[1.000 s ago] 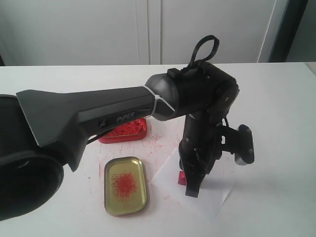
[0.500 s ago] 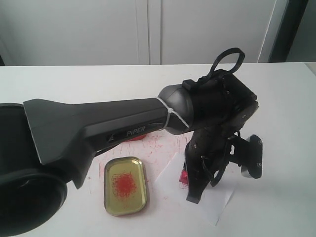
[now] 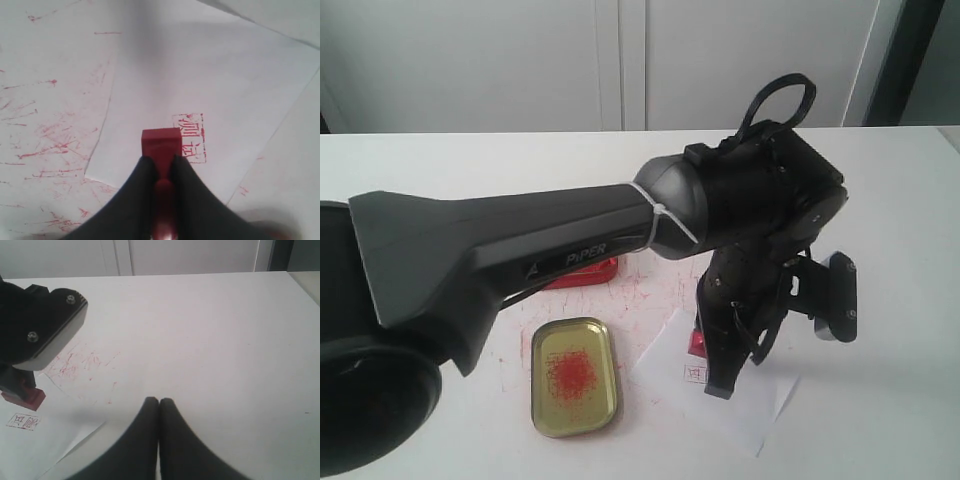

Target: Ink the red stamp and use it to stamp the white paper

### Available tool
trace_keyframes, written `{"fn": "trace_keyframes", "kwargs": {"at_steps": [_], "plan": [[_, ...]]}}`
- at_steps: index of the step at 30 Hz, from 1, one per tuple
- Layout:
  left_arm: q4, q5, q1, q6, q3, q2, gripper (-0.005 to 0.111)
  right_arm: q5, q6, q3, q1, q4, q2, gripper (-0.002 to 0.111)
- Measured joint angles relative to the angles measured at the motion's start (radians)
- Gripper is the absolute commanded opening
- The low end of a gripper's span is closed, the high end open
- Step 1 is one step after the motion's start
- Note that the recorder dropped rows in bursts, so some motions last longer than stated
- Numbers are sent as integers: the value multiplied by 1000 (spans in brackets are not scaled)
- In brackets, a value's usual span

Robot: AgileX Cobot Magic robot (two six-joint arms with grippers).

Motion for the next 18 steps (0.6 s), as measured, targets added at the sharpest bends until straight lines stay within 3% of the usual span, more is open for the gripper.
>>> {"fn": "trace_keyframes", "kwargs": {"at_steps": [10,18], "plan": [[-21,-17,59,-116,-2,0,0,0,0,0,0,0,0,0],[-168,-63,151,-258,-2,0,0,0,0,0,0,0,0,0]]}}
